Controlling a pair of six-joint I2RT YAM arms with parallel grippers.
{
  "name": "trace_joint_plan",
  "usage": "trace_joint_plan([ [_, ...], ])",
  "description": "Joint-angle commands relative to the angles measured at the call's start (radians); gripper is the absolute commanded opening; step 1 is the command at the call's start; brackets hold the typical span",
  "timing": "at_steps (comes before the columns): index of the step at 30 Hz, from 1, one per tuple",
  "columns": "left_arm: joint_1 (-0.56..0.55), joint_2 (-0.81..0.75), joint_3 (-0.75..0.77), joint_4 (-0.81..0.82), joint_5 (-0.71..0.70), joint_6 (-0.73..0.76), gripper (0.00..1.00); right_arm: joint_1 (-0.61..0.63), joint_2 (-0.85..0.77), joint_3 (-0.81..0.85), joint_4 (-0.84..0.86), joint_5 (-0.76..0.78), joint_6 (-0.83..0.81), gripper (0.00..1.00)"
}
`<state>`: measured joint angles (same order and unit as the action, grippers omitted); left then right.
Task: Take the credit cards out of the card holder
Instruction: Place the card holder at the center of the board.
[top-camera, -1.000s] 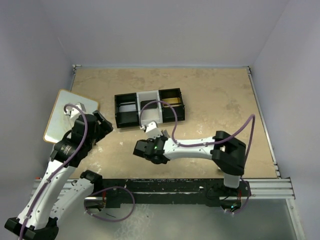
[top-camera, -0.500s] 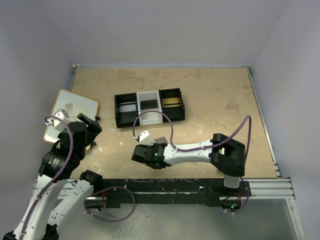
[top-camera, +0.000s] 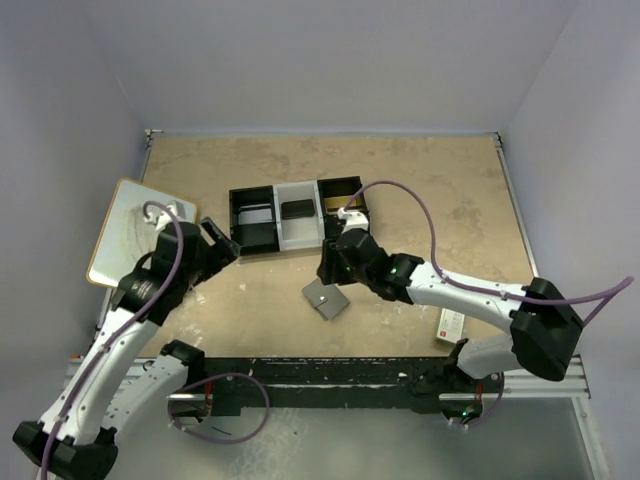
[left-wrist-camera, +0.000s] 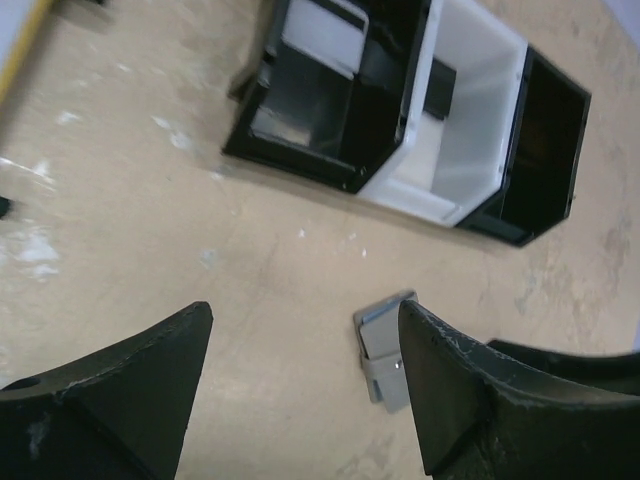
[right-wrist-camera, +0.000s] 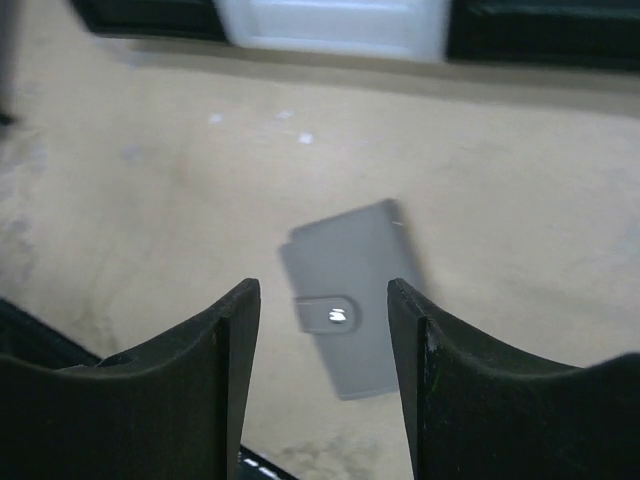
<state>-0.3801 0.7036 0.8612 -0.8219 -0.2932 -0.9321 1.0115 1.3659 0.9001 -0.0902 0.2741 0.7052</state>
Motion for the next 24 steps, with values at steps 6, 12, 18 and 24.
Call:
trace_joint_plan([
  [6, -0.047, 0.169, -0.052, 0.215, 0.331, 0.081, 0.68, -0.206, 0.012, -0.176, 0.120, -0.309, 0.082, 0.53],
  [12, -0.235, 0.270, -0.049, 0.276, 0.258, 0.030, 0.67, -0.262, 0.062, -0.257, 0.265, -0.467, 0.055, 0.52],
  [18, -0.438, 0.452, -0.013, 0.348, 0.149, -0.022, 0.62, -0.284, 0.142, -0.305, 0.301, -0.489, 0.057, 0.50],
  [24, -0.615, 0.674, 0.073, 0.344, 0.037, -0.046, 0.59, -0.284, 0.143, -0.356, 0.333, -0.485, 0.121, 0.43],
])
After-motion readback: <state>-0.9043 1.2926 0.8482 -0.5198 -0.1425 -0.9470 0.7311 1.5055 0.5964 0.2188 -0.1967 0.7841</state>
